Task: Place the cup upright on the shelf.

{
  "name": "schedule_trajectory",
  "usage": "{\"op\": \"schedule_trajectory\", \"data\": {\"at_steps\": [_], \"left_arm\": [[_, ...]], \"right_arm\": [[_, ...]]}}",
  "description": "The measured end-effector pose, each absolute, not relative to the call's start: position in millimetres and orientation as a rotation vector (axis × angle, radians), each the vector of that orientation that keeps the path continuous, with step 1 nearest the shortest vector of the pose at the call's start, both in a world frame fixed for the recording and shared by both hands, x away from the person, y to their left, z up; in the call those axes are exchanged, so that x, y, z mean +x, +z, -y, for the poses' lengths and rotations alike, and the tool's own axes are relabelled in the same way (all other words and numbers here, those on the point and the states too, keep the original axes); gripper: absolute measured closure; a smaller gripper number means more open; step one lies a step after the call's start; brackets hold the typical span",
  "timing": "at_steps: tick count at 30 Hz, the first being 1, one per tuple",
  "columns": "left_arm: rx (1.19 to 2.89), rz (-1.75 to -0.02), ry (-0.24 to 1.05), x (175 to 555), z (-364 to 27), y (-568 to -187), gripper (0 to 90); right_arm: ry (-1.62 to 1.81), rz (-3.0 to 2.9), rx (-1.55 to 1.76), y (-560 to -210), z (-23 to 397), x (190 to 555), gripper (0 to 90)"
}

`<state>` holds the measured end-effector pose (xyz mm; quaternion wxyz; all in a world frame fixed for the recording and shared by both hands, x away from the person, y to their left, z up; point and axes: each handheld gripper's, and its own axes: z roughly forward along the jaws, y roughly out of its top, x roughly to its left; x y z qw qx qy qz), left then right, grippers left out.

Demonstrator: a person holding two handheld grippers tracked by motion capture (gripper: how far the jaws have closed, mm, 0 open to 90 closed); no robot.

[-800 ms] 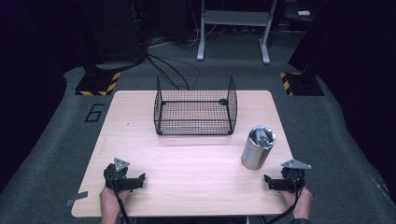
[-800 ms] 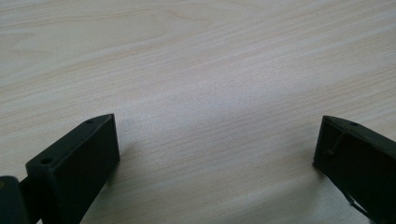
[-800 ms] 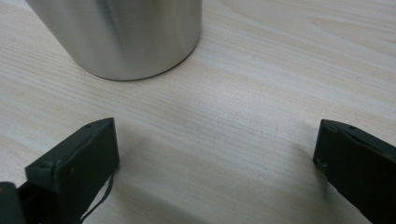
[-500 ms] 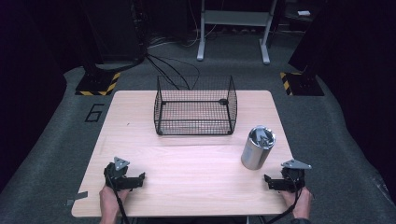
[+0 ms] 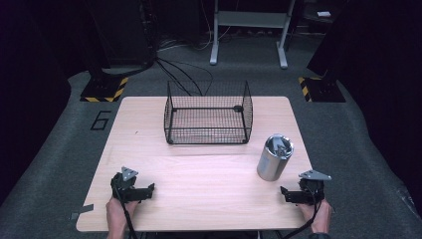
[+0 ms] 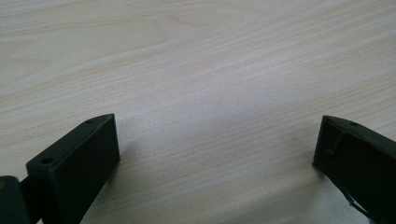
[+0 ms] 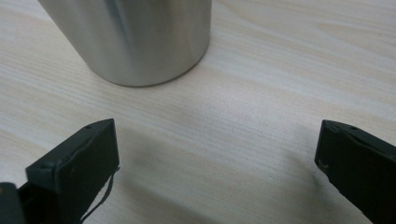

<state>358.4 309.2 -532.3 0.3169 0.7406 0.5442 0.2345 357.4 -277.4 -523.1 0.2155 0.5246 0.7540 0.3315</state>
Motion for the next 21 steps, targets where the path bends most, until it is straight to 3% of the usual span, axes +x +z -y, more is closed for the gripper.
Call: {"op": "schedule_trajectory", "data": {"at_steps": [21], "left_arm": [[1.942, -1.435, 0.628, 358.3, -308.5, -532.7, 0.0]], "right_arm": [[1.141, -1.973, 1.359, -473.1, 266.4, 352.4, 0.0]]}}
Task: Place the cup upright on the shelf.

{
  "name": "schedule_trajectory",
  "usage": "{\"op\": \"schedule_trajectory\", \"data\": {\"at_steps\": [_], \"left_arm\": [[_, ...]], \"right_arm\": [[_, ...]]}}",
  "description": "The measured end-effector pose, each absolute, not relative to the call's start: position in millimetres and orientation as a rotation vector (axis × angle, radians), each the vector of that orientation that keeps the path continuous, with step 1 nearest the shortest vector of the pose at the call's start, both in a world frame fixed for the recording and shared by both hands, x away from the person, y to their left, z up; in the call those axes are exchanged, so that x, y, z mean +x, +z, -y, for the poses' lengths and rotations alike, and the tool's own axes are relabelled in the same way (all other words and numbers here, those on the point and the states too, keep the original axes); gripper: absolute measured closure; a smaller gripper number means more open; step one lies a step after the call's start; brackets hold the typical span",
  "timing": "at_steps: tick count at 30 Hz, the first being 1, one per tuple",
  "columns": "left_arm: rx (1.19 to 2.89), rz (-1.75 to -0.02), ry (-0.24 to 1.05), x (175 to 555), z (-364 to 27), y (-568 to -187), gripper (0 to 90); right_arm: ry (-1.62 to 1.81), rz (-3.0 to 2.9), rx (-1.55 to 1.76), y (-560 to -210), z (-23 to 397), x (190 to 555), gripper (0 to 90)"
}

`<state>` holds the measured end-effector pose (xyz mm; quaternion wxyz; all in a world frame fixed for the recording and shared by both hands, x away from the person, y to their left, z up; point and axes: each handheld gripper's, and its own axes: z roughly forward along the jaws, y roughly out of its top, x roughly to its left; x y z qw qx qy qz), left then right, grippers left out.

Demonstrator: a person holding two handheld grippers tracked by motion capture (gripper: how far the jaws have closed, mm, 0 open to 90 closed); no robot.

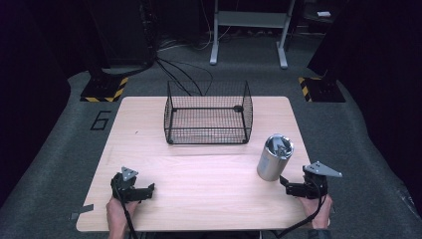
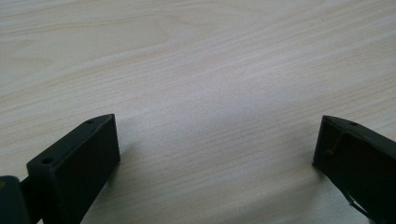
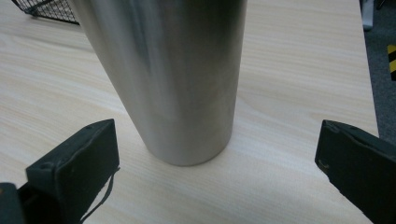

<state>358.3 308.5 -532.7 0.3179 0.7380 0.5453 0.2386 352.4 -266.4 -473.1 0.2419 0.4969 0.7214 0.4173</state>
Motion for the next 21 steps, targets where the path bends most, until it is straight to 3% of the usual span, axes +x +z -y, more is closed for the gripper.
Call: {"op": "schedule_trajectory", "data": {"at_steps": [21], "left_arm": [[1.947, -1.433, 0.622, 358.1, -308.7, -532.3, 0.2]], "right_arm": [[1.245, -1.906, 1.276, -443.5, 244.8, 367.7, 0.0]]}}
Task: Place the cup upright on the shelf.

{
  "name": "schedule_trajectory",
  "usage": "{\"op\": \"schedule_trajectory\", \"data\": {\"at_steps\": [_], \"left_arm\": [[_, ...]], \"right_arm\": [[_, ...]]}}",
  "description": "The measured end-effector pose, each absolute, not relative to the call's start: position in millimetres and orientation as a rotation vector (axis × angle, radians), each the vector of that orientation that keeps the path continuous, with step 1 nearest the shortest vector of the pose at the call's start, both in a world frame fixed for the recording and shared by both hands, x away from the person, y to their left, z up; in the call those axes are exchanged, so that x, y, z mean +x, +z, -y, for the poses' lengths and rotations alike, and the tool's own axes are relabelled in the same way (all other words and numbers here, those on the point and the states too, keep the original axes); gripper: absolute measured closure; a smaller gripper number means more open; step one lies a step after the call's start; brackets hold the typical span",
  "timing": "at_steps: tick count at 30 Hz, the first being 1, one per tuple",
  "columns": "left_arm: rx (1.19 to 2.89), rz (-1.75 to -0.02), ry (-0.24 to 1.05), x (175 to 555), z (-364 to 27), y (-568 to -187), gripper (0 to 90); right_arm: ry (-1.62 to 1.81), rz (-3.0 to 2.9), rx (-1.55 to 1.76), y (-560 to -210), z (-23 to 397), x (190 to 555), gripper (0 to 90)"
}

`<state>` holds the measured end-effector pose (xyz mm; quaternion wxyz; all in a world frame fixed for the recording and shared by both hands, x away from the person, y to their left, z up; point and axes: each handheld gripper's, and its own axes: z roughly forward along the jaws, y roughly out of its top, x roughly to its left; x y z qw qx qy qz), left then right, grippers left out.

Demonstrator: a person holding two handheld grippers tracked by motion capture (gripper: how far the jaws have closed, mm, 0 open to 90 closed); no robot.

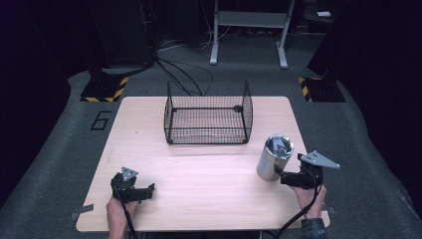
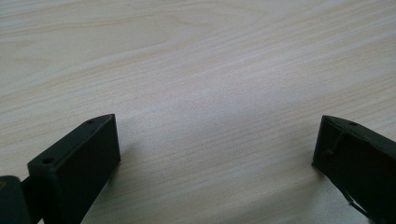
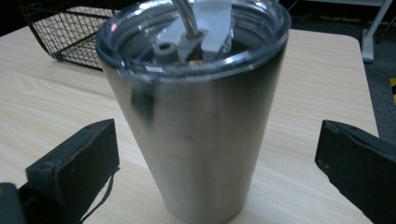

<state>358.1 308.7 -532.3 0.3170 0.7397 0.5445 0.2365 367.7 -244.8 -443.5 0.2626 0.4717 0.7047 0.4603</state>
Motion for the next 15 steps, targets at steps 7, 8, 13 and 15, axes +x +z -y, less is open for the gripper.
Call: {"op": "schedule_trajectory", "data": {"at_steps": [7, 8, 13, 15], "left_arm": [[1.947, -1.433, 0.623, 358.1, -308.7, -532.3, 0.2], [1.947, -1.433, 0.623, 358.1, -308.7, -532.3, 0.2], [1.947, -1.433, 0.623, 358.1, -308.7, -532.3, 0.2], [1.948, -1.433, 0.623, 358.1, -308.7, -532.3, 0.3]], "right_arm": [[1.274, -1.878, 1.257, -441.7, 236.3, 374.9, 0.0], [1.277, -1.883, 1.25, -441.9, 235.8, 376.6, 0.0], [1.3, -1.874, 1.245, -441.7, 232.3, 382.6, 0.0], [1.307, -1.864, 1.246, -441.7, 230.7, 384.9, 0.0]]}}
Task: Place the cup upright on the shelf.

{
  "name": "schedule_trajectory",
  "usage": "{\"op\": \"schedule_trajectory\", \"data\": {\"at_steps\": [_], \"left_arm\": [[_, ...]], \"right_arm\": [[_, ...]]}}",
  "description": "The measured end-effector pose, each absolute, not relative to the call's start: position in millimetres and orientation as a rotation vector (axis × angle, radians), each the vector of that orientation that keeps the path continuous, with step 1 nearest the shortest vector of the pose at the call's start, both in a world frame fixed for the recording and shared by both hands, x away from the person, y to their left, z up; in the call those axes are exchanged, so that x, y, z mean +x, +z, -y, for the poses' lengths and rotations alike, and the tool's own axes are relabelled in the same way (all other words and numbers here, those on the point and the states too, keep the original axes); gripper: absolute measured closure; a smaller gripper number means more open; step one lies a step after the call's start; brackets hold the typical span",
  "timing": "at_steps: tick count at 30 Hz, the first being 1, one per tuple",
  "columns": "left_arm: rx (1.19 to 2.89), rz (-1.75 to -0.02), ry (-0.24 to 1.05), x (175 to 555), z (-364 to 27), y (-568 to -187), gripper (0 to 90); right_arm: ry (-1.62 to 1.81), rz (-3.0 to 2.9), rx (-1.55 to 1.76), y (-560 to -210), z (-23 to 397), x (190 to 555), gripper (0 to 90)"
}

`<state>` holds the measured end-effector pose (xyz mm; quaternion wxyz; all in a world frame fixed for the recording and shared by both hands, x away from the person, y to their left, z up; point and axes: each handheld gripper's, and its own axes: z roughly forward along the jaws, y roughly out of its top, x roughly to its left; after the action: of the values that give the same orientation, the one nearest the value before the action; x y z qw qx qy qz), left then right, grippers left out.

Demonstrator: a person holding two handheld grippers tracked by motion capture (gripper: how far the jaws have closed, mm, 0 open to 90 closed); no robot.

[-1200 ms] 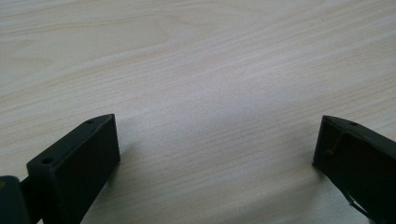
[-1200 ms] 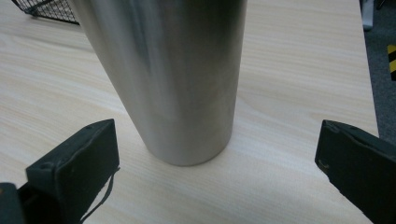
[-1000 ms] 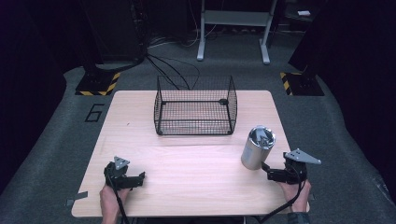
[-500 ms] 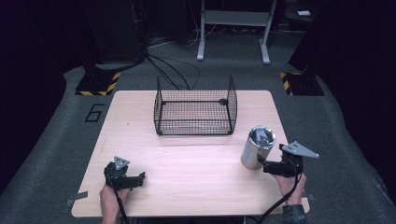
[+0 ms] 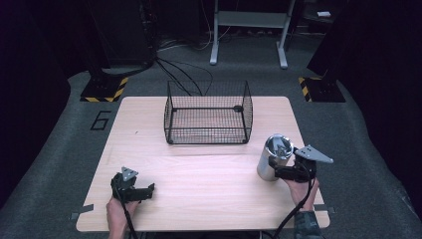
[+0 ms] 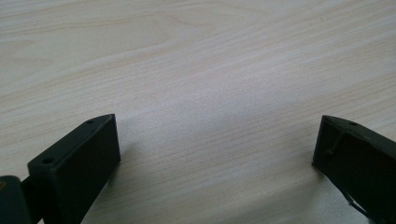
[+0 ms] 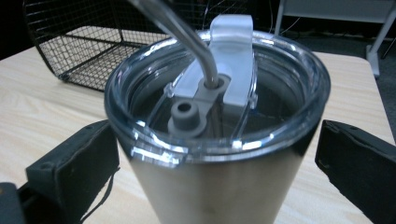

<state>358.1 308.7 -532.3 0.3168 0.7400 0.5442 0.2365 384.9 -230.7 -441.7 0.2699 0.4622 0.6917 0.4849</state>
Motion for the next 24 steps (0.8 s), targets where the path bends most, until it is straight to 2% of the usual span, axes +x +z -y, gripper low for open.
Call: {"op": "schedule_trajectory", "data": {"at_steps": [24], "left_arm": [[1.943, -1.432, 0.627, 358.2, -308.6, -532.7, 0.4]], "right_arm": [[1.375, -1.815, 1.217, -445.9, 221.2, 402.1, 0.0]]}}
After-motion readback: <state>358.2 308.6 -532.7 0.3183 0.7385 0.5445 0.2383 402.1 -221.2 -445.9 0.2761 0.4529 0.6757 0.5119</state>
